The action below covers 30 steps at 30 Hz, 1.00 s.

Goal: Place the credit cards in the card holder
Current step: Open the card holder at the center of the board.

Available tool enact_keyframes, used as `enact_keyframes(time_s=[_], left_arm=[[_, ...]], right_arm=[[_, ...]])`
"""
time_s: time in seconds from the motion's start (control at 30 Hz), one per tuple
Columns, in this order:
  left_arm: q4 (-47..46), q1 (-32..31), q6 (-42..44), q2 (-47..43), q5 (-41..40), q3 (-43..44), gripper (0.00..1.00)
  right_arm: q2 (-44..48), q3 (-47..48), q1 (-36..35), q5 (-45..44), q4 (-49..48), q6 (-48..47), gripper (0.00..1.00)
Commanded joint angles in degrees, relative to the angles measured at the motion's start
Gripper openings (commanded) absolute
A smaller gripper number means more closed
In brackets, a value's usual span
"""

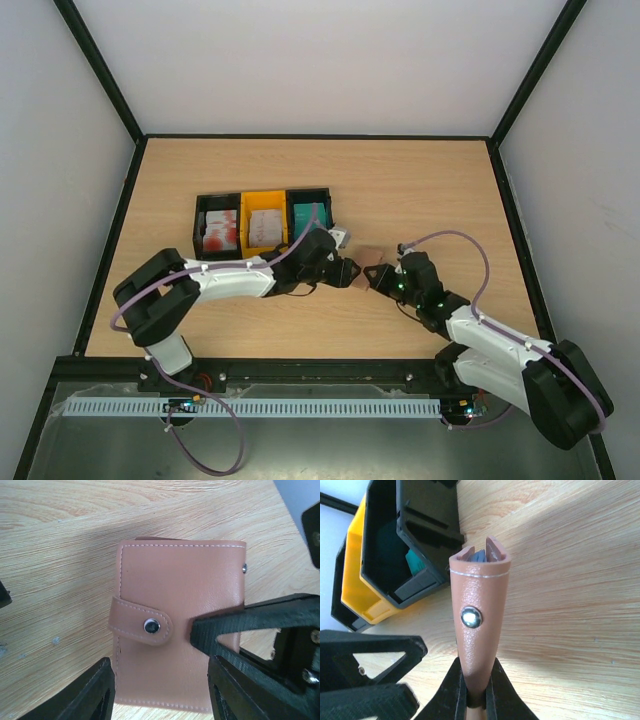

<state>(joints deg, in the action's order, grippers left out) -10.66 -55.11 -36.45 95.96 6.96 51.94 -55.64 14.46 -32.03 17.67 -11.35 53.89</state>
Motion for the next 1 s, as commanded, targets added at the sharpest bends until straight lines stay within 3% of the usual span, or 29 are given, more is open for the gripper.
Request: enact_keyframes(time_s=[0.0, 0.4, 0.77, 0.97], left_arm=[[4.41, -0.35, 0.06, 2.21, -2.86, 2.85, 0.52], [6.75, -0.35, 1.22, 6.01, -3.06, 5.96, 0.46], [11.81, -0.35, 1.12, 7.03, -16.50, 6.65, 0.32], [13.17, -0.35, 1.78, 6.48, -18.88, 6.14, 0.30]], right_arm=[[-0.28, 2.73, -1.05, 1.22, 1.52, -1.59, 0.02], [0.30, 4.00, -1.45, 7.07, 0.29, -1.11, 0.02], [3.94, 5.04, -1.45, 7.41, 7.09, -1.42, 0.02], [5.54, 4.99, -1.45, 4.76, 10.81, -1.74, 0.02]])
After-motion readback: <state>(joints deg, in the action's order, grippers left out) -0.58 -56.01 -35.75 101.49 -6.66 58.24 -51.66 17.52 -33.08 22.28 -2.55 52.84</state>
